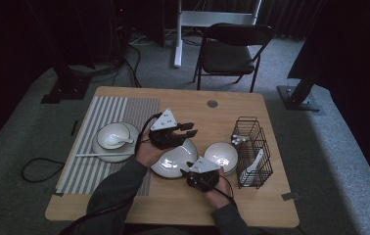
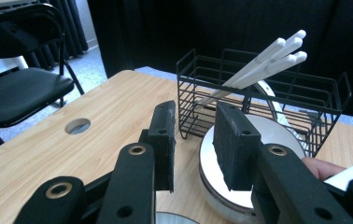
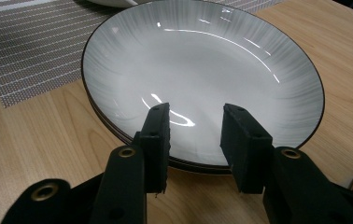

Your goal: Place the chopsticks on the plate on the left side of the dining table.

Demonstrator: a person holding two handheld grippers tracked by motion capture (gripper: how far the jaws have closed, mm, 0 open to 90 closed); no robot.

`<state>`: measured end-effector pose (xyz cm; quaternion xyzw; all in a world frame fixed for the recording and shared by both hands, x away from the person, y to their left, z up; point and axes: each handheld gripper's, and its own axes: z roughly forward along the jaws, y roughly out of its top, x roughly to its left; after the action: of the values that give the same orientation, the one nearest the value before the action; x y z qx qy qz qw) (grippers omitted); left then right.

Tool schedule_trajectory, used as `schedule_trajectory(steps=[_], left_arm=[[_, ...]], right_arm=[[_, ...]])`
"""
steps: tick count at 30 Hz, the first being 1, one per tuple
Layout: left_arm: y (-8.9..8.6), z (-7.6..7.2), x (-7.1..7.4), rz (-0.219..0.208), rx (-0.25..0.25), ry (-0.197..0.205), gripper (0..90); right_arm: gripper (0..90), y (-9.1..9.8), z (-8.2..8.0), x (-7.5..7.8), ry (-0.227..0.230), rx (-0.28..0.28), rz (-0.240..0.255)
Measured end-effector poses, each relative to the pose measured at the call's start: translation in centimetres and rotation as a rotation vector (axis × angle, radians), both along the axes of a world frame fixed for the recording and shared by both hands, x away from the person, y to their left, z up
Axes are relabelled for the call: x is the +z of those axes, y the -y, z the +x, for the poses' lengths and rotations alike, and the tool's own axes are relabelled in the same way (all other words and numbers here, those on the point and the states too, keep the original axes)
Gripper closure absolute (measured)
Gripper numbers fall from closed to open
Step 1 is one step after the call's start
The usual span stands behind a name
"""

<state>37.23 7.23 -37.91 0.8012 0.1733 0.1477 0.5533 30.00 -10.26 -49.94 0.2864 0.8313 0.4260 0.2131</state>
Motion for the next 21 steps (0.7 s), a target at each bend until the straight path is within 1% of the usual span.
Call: schedule_trajectory(steps=[4,13,18,21], left_arm=[[0.5,0.2,0.0,0.005,-0.009,-0.001,69.6],[1.7,0.3,0.2,-0.007,-0.039,-0.003,69.0],[2.1,0.5,0.2,-0.002,-0.048,-0.004,69.0],[2.7,0.5,0.3,-0.002,-0.059,-0.003,68.9]], right_arm=[[62.1,0.0,0.0,0.0,0.003,0.002,-0.001],[61.9,0.0,-0.1,0.0,0.002,0.001,0.003],[61.7,0.0,-0.2,0.0,-0.001,0.002,0.004],[61.3,0.1,-0.1,0.0,0.003,0.000,0.002]])
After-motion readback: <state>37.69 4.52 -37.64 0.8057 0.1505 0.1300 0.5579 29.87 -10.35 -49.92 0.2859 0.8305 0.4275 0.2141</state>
